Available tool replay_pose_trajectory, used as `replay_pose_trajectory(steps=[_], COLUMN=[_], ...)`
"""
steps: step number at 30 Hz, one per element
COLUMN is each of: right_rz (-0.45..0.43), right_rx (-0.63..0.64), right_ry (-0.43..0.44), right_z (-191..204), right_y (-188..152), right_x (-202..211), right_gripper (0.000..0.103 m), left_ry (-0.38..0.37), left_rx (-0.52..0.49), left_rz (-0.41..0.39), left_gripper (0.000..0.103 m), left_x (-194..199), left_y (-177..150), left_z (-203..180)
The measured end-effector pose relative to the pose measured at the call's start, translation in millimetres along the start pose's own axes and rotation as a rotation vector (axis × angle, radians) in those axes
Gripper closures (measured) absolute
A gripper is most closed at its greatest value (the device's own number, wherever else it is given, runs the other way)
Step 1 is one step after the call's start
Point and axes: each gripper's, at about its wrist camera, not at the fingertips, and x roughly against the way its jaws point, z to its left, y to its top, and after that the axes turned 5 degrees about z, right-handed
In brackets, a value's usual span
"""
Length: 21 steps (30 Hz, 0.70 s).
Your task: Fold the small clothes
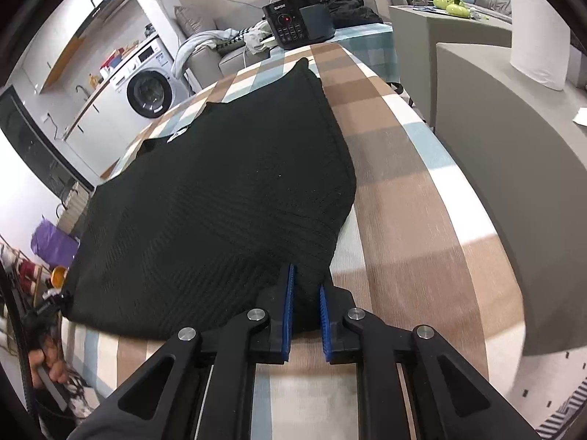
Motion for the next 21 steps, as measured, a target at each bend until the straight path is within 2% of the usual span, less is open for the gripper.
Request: replay_pose_trajectory(steps=[7,13,15,20,21], right_rz=[-0.024,0.008,-0.008,-0.119,-0.148], right_rx=[-0.064,-0.007,-0.027,-0.061,-0.061], right_ry=[0.022,0.004,-0.003,-0.006,0.003], right_z=[-8.6,-0.6,-2.3,1.9,5.6], right_y=[3.3,-0.3,2.3,11.3,14.1], right_x=[3.8,3.0,6.9,24.2,28.3], right_gripper=[0.085,0.086,0.085,0.063,0.06], left_ry=[-0.016,-0.014,-0.018,0.042,0.047], left_rx=[0.05,0.059,0.079,0.134,0.143], left_rz=[0.01,0.004,0.007,-0.007,-0.012], left_gripper=[0.087,0.087,0.085,0.062,0.061], left_x=[2.4,0.7,1.6,9.7,11.3], left_y=[4.3,3.3,4.7,5.3,4.6], left_z=[8.9,9.7,13.4,21.0,23.0])
